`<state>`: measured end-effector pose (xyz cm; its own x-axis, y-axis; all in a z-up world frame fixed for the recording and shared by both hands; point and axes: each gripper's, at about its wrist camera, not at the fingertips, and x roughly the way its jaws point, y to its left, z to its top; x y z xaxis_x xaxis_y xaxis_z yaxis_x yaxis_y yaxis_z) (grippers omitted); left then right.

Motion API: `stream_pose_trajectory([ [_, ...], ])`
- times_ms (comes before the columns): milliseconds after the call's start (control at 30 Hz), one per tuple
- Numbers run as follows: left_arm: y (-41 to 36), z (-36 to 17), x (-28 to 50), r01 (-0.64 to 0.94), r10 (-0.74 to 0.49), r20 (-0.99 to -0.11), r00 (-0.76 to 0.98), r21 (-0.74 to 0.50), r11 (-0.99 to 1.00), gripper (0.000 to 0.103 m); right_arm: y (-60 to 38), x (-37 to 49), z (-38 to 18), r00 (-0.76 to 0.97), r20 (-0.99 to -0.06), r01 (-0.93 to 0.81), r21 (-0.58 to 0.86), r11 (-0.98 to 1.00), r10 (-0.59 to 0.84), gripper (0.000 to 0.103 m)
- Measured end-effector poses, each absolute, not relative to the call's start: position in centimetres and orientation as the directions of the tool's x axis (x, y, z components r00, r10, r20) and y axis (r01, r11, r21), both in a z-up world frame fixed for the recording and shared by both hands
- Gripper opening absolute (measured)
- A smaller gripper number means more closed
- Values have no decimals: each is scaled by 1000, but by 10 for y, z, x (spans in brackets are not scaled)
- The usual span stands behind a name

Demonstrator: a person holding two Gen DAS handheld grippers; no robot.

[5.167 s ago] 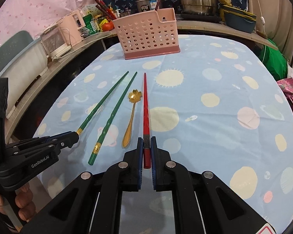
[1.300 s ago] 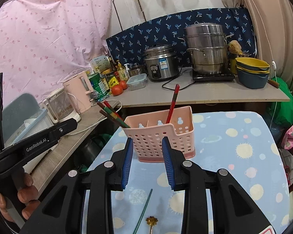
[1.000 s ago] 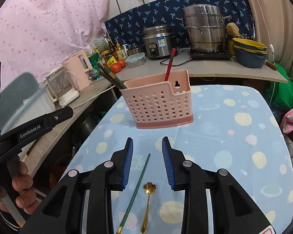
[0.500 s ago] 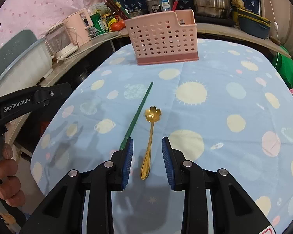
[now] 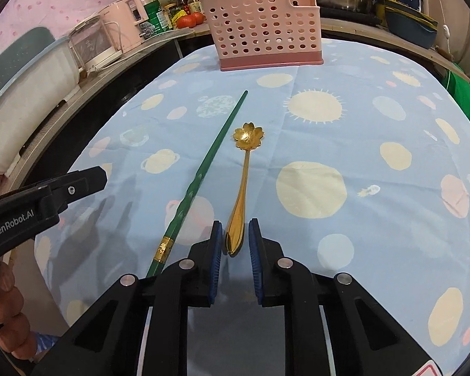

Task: Organize utensils
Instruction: 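Move both open grippers back down to the green chopstick and gold spoon, then close the left gripper on the green chopstick while the right gripper grasps the gold spoon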

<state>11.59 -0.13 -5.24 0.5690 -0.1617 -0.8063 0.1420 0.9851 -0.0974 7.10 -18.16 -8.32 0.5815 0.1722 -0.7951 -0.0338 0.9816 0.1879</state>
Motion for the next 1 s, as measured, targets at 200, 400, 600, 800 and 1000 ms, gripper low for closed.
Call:
stream_pose_trajectory([
  [200, -8, -62, 108, 167, -188, -825, 533, -116, 979, 39, -188, 67, -83, 588, -791, -20, 193, 981, 168, 10],
  [400, -26, -69, 95, 221, -216, -835, 507, -117, 968, 43, -204, 56, -81, 593, -788, 24, 224, 974, 166, 10],
  [600, -44, -76, 88, 278, -249, -841, 481, -123, 953, 43, -221, 45, -81, 591, -788, 65, 260, 963, 172, 10],
  [800, -50, -85, 89, 290, -262, -854, 450, -137, 947, 30, -223, 39, -81, 588, -789, 66, 266, 962, 178, 10],
  [1000, -50, -86, 88, 300, -256, -855, 452, -125, 946, 7, -223, 37, -81, 586, -788, 60, 272, 960, 187, 10],
])
